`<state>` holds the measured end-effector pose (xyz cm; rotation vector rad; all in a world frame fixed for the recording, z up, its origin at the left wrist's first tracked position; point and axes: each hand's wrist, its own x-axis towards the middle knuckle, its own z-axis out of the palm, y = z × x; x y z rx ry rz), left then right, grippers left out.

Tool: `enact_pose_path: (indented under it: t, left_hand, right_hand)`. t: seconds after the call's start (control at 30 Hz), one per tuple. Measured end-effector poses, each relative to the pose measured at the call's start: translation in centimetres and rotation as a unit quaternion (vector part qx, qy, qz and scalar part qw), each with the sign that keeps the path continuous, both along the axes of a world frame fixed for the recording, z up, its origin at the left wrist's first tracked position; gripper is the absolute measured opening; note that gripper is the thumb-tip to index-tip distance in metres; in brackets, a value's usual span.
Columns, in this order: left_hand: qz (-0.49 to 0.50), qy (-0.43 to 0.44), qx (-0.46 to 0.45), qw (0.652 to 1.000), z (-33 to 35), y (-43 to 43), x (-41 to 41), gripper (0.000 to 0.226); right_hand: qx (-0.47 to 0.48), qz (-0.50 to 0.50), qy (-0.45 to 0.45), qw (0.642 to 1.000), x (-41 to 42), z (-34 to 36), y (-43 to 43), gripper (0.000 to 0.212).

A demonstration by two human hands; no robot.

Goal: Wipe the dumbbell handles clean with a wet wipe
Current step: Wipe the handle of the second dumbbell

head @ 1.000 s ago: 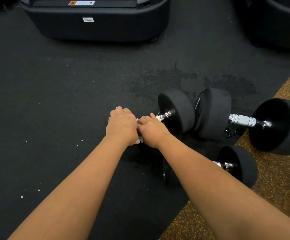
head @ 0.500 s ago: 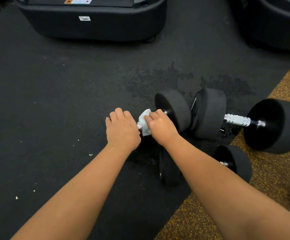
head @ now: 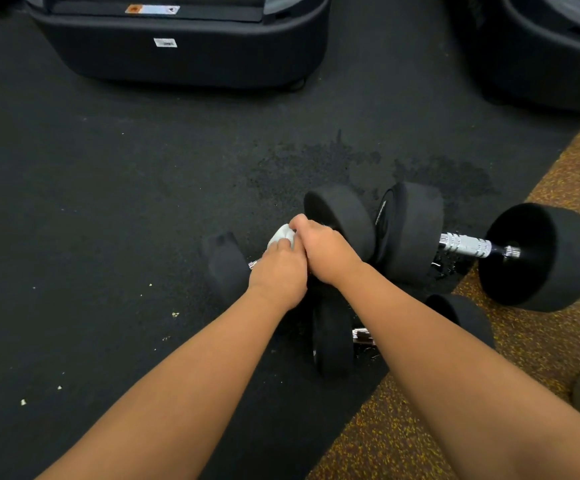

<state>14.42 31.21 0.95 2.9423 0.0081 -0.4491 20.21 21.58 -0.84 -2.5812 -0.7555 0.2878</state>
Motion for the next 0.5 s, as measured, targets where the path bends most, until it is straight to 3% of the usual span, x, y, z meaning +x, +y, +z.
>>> enact_pose_path:
  t: [0.13,0.27,0.5]
  left_hand:
    - [-0.016,0.005,0.049,0.999,-0.3,-0.2,0.1,0.053]
    - [-0.011,-0.005,0.084,0.996,-0.5,-0.4,0.5,0.044]
    - [0.028,-0.039,0.089,0.995,-0.5,-0.9,1.3,0.026]
  right_hand:
    - [0.037,0.050,-0.135,0.989,0.0,-0.9,-0.9,0.018]
    - [0.090,0.037,-0.207,0.973,-0.1,-0.9,-1.4,0.023]
    - [0.078,-0.091,-0.209,0.970,1.5,-0.9,-2.7,0.050]
